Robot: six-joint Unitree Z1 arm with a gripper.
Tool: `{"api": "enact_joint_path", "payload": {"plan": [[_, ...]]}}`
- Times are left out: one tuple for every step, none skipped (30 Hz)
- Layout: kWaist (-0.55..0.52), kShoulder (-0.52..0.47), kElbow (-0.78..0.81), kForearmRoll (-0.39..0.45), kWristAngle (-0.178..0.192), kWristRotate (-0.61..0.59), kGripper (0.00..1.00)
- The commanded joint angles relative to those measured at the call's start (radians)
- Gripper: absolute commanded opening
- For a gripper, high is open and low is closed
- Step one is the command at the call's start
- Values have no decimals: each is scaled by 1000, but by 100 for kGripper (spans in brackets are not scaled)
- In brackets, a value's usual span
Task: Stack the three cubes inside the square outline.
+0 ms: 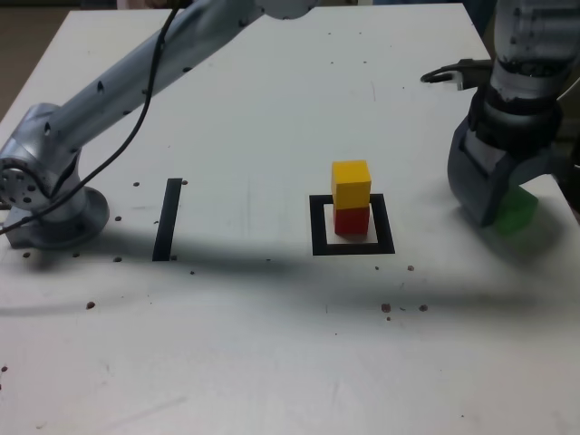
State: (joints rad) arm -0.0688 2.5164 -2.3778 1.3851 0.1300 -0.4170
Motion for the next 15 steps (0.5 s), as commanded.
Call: {"api": "enact_joint_path", "payload": {"plan": [[-2,-10,5,-9,0,-2,100],[-1,-8,7,-11,-4,-2,100],[-1,-7,11,-12,-10,-3,100],[0,-6,14,-12,-19,-4,100],[0,-4,18,-11,-29,-6,99],[1,-2,21,-9,-40,-8,98],[1,-1,25,-6,-51,-10,97],[1,0,28,-4,-60,-13,95],[1,1,30,-2,-67,-15,93],[1,1,31,0,-73,-18,90],[1,2,32,2,-78,-19,88],[1,2,32,3,-81,-20,86],[1,2,32,4,-84,-21,84],[1,2,32,3,-85,-22,83],[2,2,32,3,-85,-22,81]]}}
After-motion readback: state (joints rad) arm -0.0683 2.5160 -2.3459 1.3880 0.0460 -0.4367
